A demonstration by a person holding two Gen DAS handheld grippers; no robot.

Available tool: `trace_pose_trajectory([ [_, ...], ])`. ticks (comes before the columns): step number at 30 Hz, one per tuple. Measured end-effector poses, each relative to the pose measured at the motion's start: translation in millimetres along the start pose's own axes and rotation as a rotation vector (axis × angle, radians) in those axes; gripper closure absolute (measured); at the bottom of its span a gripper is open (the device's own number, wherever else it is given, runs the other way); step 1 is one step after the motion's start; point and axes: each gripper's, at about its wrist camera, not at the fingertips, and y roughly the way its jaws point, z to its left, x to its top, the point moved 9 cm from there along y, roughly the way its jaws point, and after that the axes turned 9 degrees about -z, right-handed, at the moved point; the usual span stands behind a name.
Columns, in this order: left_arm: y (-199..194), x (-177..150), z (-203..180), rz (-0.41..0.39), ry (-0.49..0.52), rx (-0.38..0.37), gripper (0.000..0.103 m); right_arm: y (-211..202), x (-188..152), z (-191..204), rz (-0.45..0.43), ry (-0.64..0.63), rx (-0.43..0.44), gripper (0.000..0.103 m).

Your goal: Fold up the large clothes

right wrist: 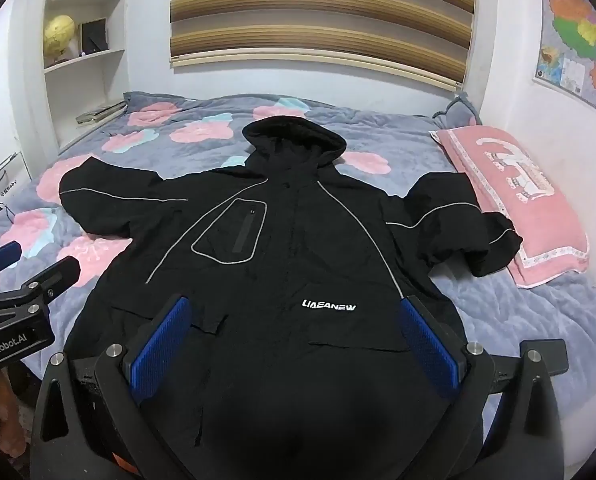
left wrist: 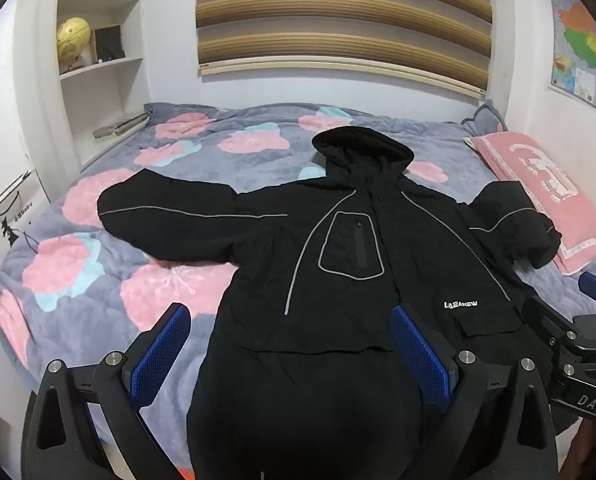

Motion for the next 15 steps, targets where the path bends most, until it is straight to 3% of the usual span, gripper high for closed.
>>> trace_pose_trajectory([
  [15,7.9,-3.4,3.9,0.006,-0.002,0.003,0.003,8.4,-5.2,0.5,0.024,0.008,-0.004,0.000],
])
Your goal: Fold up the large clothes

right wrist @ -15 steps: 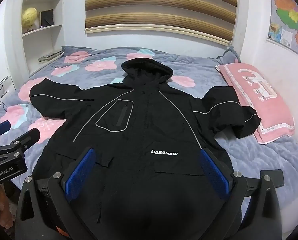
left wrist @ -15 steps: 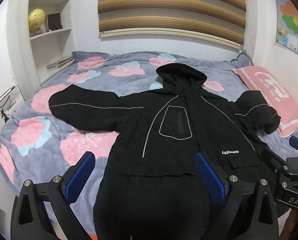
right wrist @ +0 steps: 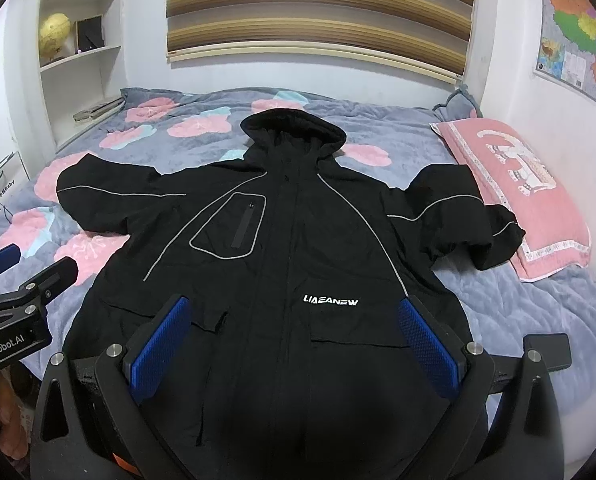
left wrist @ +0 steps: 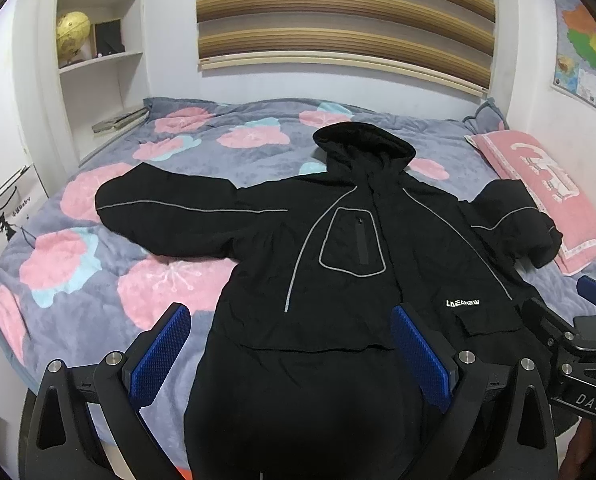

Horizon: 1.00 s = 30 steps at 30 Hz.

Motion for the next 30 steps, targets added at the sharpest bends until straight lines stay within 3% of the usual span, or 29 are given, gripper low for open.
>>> trace_pose_trajectory([
  [22,19,-3,24,0.026,-0.072,-0.017,0.003,26,4,26,0.022,-0.053,-0.018,0.000],
  [30,43,-6,81,0.009,-0.153,0.032,0.003,73,19,62,0.011,-0.016,0.058,0.000],
])
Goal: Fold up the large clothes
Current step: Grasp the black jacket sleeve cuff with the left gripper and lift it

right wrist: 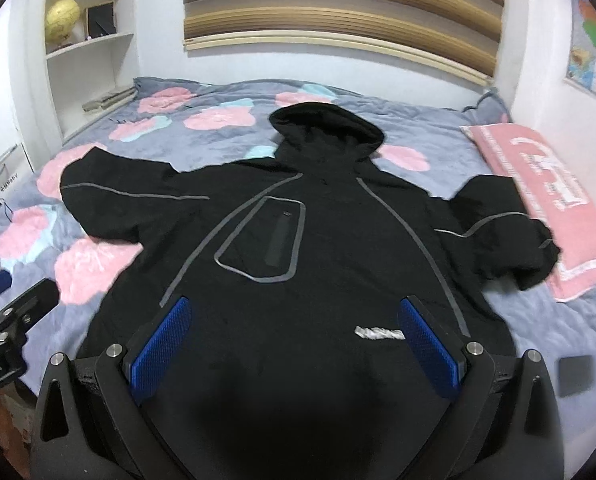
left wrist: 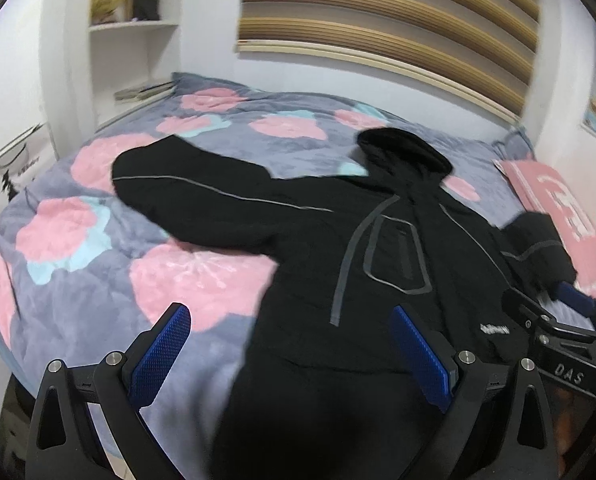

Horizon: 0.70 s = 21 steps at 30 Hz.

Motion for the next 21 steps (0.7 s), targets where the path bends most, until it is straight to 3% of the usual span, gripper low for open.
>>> trace_pose_trajectory([
  [5,38,32,68,-0.091,-0.109,0.003,0.003,66,4,18,-0.034,0.029,0.022,0.000],
  [12,116,72,193,-0.126,-0.278,0.064,0.003,152,-23,24,-0.033,0.074,0.014,0.000],
  [15,164,79,248,-0.109,-0.410,0.055,0.003,171,-43,33,-0.018,0.056,0.029,0.000],
  [21,252,73,295,-0.030,-0.636,-0.036,0.003,181,-55,37,0.003,0.030,0.026,0.000],
])
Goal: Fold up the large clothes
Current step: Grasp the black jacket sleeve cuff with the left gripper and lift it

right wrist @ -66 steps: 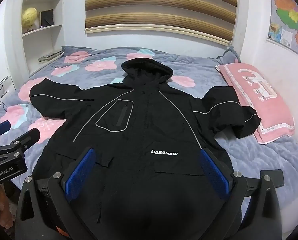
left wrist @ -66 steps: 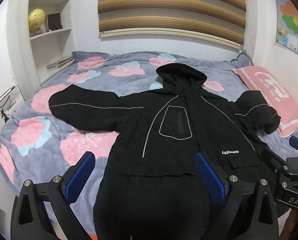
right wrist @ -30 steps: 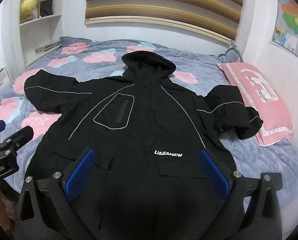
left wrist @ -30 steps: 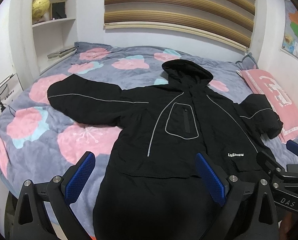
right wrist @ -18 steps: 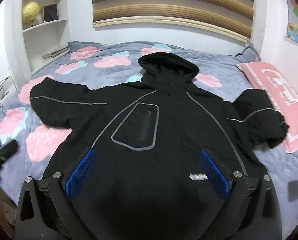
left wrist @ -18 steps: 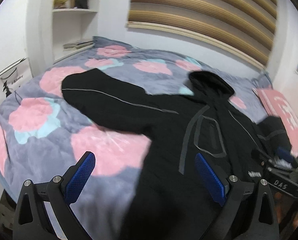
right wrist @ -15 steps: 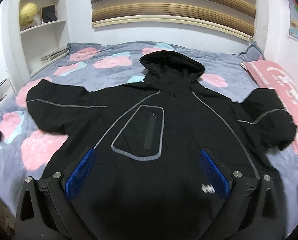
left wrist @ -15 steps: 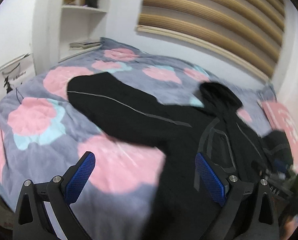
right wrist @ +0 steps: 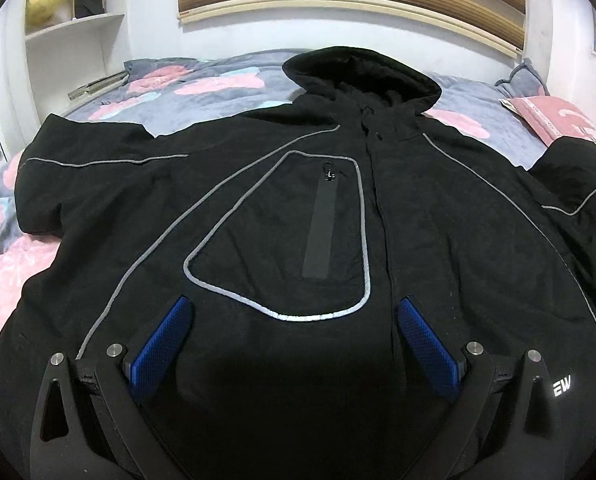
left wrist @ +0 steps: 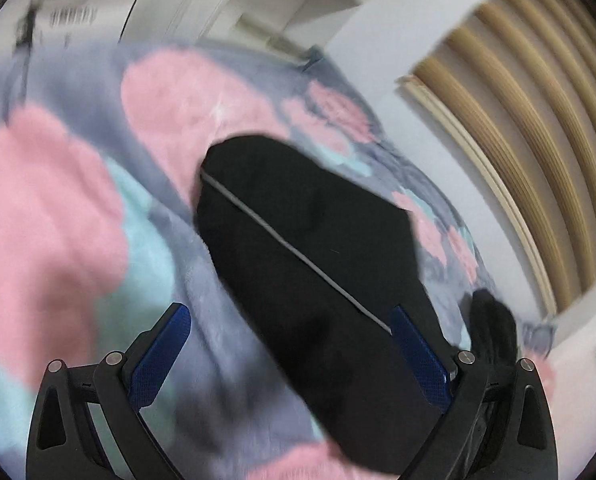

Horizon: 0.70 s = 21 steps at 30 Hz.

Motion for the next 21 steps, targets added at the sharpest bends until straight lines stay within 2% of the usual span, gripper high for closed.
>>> trace_pose_trajectory([
  [3,41,-12,1,0.078,-0.044,-0.020,0.003,1,-4,0,0.015,-0.005,0.004,0.000],
  [4,52,-13,-1,0.090,-0.040,-0.024,0.006,3,-6,1,0.024,-0.009,0.005,0.000],
  [5,59,-12,-3,0.084,-0.038,-0.021,0.014,4,-7,2,0.029,-0.012,0.005,0.000],
  [6,64,-10,-6,0.079,-0.031,-0.022,0.055,5,-7,2,0.032,-0.015,0.005,0.000],
  [7,66,-8,-7,0.083,-0.019,-0.005,0.081,5,-8,2,0.034,-0.017,0.004,0.000],
  [8,62,-5,-10,0.069,-0.002,0.011,0.082,5,-8,3,0.034,-0.018,0.004,0.000],
  [9,46,1,-17,0.014,0.020,0.015,0.084,6,-9,3,0.037,-0.019,0.004,0.000],
  [12,-20,13,-43,-0.122,0.103,0.006,0.084,8,-9,4,0.044,-0.022,0.006,0.000],
  [14,-43,10,-55,-0.120,0.164,0.057,0.083,8,-10,4,0.049,-0.025,0.006,0.000],
  [16,-34,10,-52,-0.058,0.232,0.162,0.064,9,-10,4,0.050,-0.026,0.005,0.000],
  [17,-27,10,-42,-0.035,0.255,0.211,0.059,9,-10,3,0.050,-0.025,0.006,0.000],
  [18,-21,13,-28,-0.030,0.257,0.261,0.054,9,-10,4,0.051,-0.025,0.007,0.000],
  [19,-22,19,-14,-0.042,0.233,0.280,0.054,9,-10,3,0.053,-0.024,0.008,0.000],
  [21,-44,26,13,-0.098,0.123,0.237,0.051,9,-11,4,0.055,-0.025,0.010,0.000],
])
